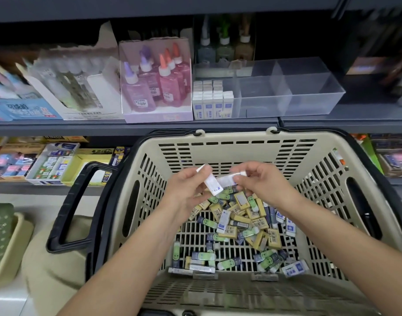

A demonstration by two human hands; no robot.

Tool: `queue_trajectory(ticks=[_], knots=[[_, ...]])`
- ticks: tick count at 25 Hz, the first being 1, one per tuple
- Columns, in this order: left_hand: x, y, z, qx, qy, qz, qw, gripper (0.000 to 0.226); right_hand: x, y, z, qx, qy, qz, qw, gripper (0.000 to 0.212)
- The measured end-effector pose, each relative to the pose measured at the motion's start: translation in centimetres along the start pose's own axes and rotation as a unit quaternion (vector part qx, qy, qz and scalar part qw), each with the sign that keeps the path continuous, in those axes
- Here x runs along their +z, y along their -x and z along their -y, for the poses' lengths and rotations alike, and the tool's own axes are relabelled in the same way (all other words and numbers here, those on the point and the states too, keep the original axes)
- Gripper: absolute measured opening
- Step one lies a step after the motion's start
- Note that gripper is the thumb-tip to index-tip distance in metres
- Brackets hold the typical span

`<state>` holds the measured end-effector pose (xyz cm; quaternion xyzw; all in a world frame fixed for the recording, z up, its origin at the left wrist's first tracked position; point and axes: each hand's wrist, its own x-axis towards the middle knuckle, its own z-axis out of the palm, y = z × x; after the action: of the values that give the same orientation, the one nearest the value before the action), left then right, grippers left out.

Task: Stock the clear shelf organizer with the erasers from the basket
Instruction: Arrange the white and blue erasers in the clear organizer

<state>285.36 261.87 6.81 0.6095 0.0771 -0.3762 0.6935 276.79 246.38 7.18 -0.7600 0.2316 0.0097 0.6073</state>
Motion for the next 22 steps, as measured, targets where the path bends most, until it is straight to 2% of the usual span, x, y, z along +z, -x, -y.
queue_trajectory(ticks=[3,5,10,13,17,22], knots=[[0.49,-0.01,0.2,-0.08,0.066,0.01,0.995,0.018,-0.03,0.14,0.26,-0.013,-0.007,-0.004,1.0,0.02],[0.94,-0.04,0.16,-0.11,0.061,0.004,0.992,0.022,-0.1,0.2,0.32,-0.019,-0.012,-0.007,1.0,0.019],[0.83,-0.16,0.03,-0.046,-0.013,0.019,0.999,0.025,-0.13,0.25,0.42,-0.026,-0.034,-0.002,0.999,0.019],[0.83,-0.1,0.27,-0.069,-0.019,0.059,0.996,0.037,-0.15,0.27,0.43,-0.025,-0.029,0.013,0.999,0.021],[0.62,-0.17,0.42,-0.103,-0.009,0.106,0.989,0.04,-0.33,0.36,0.5,-0.008,-0.031,0.046,0.998,0.02],[0.79,0.03,0.99,-0.125,-0.015,0.16,0.979,0.024,0.38,0.44,0.6,-0.032,0.005,0.056,0.998,0.019]])
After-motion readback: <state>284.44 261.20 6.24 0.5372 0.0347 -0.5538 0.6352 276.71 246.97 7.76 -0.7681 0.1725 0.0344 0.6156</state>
